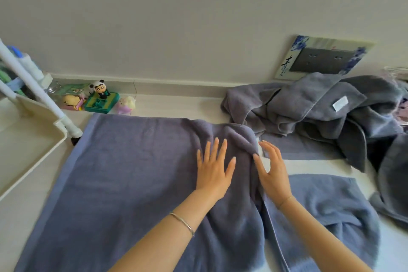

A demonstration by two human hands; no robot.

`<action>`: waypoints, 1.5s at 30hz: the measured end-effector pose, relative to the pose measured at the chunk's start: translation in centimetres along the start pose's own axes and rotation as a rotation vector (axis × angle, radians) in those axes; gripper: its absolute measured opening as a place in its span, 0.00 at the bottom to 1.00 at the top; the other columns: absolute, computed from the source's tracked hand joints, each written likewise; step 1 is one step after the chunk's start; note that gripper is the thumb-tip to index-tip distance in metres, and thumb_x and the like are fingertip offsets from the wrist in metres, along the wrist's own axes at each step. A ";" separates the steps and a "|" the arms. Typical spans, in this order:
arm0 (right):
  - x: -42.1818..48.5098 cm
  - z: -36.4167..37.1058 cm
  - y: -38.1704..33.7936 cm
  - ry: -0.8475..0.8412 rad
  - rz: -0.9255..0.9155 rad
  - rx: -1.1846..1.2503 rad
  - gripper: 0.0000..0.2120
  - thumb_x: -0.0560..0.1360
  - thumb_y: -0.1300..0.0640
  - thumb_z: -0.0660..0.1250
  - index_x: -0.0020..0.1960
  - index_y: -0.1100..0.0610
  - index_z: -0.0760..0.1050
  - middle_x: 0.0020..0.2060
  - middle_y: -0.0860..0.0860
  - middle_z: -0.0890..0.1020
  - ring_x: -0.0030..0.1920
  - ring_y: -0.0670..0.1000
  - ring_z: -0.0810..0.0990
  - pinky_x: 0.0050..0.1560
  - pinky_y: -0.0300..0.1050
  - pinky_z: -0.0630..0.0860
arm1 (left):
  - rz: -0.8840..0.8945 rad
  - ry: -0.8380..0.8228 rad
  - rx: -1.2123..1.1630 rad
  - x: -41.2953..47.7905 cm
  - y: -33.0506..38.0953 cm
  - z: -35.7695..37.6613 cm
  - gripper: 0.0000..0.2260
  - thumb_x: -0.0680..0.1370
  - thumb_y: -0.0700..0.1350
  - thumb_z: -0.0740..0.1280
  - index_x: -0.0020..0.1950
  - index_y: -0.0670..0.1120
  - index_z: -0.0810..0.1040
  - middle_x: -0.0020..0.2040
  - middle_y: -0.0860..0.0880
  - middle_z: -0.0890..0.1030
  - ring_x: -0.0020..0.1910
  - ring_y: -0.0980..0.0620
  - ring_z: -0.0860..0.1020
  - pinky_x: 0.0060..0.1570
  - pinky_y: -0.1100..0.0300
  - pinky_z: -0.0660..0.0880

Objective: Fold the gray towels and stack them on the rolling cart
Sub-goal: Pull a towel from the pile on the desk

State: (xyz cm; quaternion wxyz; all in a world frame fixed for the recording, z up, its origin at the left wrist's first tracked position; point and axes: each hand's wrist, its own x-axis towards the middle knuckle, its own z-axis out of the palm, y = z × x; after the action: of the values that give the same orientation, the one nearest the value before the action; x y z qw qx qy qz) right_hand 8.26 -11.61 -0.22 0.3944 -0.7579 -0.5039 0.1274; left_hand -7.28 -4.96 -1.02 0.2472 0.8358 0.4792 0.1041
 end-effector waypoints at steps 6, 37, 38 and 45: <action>-5.6 -3.5 3.4 0.047 0.082 -0.128 0.18 0.70 0.41 0.68 0.51 0.54 0.70 0.48 0.45 0.72 0.49 0.46 0.71 0.54 0.41 0.68 | -0.025 -0.048 0.123 -1.1 2.3 4.8 0.48 0.64 0.66 0.16 0.78 0.50 0.45 0.78 0.50 0.51 0.77 0.47 0.46 0.74 0.43 0.42; -3.1 -13.1 9.0 0.100 -0.036 -0.107 0.18 0.74 0.53 0.69 0.61 0.56 0.71 0.60 0.51 0.75 0.62 0.50 0.71 0.65 0.42 0.65 | 0.024 0.073 0.010 -3.3 5.7 4.5 0.33 0.73 0.67 0.32 0.77 0.57 0.46 0.78 0.53 0.52 0.77 0.52 0.47 0.74 0.51 0.41; -4.3 -13.8 9.9 0.155 -0.008 -0.165 0.20 0.73 0.53 0.70 0.62 0.57 0.71 0.61 0.52 0.74 0.63 0.51 0.71 0.67 0.42 0.64 | 0.058 0.067 0.010 -3.6 6.6 4.7 0.34 0.73 0.69 0.30 0.76 0.58 0.46 0.78 0.53 0.52 0.77 0.52 0.47 0.74 0.52 0.41; -8.4 -18.7 15.1 0.348 0.664 0.011 0.37 0.70 0.42 0.69 0.70 0.62 0.63 0.67 0.59 0.68 0.66 0.59 0.68 0.67 0.55 0.66 | 0.210 -0.056 0.064 -2.4 13.1 7.8 0.42 0.68 0.72 0.26 0.77 0.55 0.47 0.78 0.53 0.51 0.77 0.51 0.47 0.73 0.54 0.39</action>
State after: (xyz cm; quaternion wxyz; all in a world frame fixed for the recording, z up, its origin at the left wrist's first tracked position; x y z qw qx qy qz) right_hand 25.43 -30.41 -0.68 0.4154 -0.8882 -0.1553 0.1203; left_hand 4.51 -14.88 -0.78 0.2212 0.8914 0.3850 0.0906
